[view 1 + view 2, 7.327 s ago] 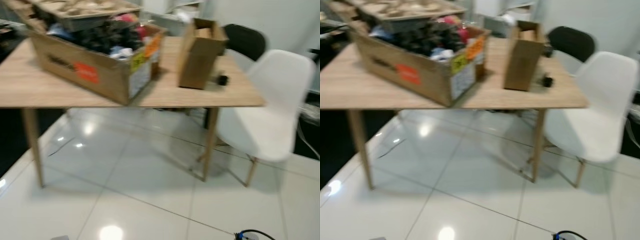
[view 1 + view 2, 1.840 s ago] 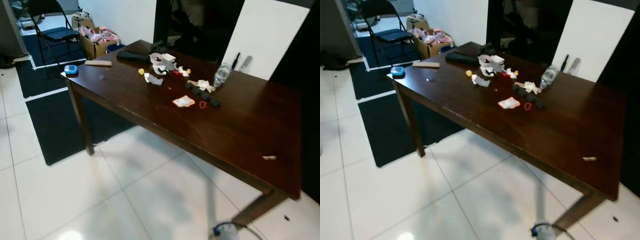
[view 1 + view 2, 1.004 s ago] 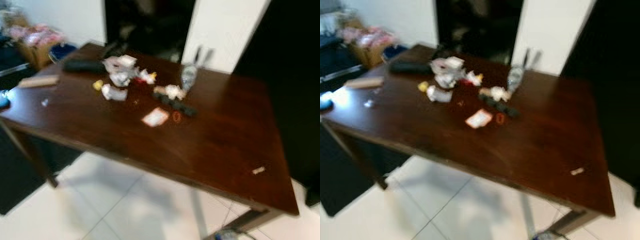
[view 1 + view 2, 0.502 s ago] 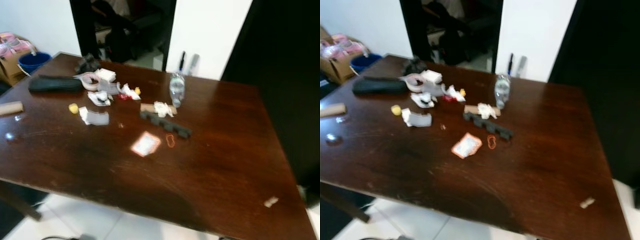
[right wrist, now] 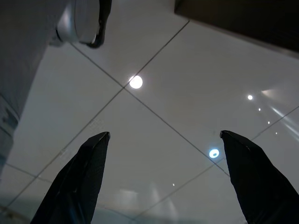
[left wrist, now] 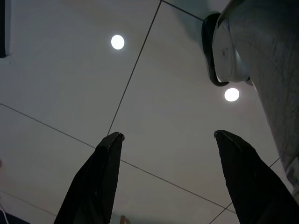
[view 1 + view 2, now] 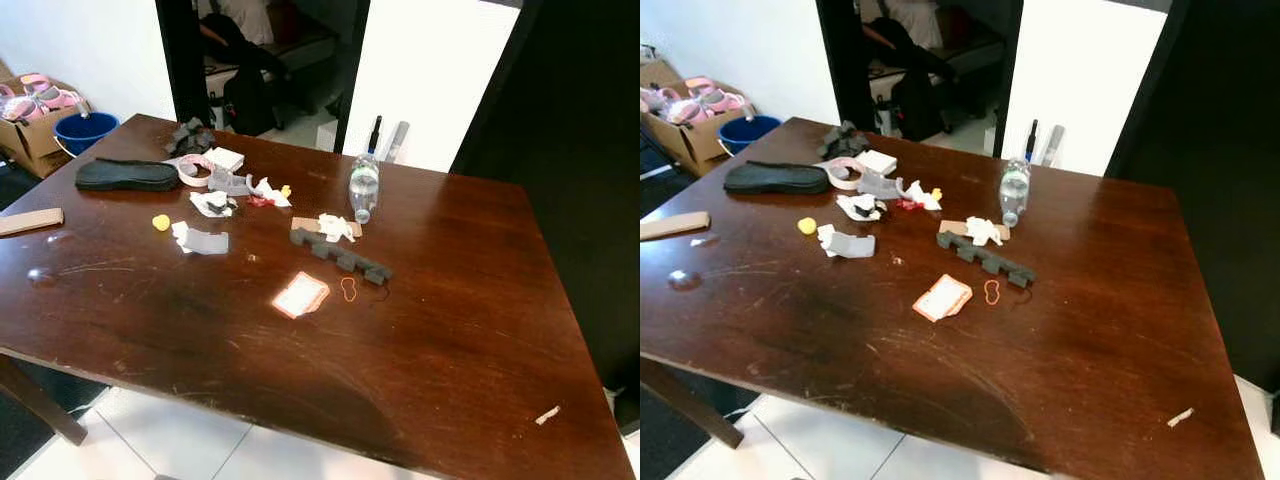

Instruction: Picking trash to rubbish bin

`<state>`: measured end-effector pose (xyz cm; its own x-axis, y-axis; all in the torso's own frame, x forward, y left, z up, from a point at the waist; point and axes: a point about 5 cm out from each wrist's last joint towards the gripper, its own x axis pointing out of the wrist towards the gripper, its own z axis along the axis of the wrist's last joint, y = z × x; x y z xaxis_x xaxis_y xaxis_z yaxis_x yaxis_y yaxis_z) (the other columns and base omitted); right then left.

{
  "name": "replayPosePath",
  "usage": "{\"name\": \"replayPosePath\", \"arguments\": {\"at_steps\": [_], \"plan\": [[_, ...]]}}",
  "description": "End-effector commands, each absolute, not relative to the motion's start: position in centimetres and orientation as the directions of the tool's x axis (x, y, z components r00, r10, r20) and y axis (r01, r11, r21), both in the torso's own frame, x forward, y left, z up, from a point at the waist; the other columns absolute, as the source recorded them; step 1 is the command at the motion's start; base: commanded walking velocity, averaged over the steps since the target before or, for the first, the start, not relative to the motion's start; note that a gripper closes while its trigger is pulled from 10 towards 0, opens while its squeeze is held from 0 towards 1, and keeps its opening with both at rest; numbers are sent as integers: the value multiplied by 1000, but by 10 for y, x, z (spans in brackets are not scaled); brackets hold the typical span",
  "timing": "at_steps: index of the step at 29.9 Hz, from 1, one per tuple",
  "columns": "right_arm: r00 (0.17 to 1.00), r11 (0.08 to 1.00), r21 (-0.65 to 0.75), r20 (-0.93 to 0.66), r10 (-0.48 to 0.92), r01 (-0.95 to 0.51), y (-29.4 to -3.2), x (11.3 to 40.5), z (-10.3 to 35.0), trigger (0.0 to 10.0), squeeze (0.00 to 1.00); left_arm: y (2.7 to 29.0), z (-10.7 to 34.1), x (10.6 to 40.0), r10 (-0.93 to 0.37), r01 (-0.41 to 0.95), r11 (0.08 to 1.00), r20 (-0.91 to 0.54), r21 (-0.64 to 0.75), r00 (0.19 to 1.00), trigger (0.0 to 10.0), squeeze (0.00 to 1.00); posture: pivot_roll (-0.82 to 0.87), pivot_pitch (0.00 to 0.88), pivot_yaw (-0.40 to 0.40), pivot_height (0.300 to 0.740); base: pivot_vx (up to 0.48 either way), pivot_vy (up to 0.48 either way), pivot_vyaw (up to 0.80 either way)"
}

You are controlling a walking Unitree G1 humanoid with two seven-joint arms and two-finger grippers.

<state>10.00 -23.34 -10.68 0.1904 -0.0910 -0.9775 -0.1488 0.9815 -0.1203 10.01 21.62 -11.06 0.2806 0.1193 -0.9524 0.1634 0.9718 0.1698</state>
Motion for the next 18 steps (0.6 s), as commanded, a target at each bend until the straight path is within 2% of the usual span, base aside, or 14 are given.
{"name": "replayPosePath", "arguments": {"at_steps": [1,4,8,12,16,18], "plan": [[170,978,-126,-981,-98,-165,-238,97,-106,10000,0,214,-113,94,112,167,973,-960,158,257,10000,0,67,78,-52,740,0,0,0],[128,960,-117,-988,-87,-253,-240,92,-106,10000,0,214,-113,92,117,160,974,-961,161,252,10000,0,68,82,-53,740,0,0,0],[95,949,-129,-990,-106,-287,-243,88,-107,10000,0,214,-114,89,120,155,975,-962,162,246,10000,0,70,86,-51,740,0,0,0],[78,964,-179,-983,-167,-197,-249,84,-106,10000,0,214,-114,87,124,149,975,-963,162,241,10000,0,72,90,-47,740,0,0,0],[34,976,-213,-976,-214,36,-263,67,-105,10000,0,216,-114,86,130,141,976,-963,166,237,10000,0,70,92,-46,740,0,0,0],[23,974,-215,-976,-217,69,-265,63,-105,10000,0,216,-114,86,131,140,976,-963,167,236,10000,0,70,92,-46,740,0,0,0]]}}
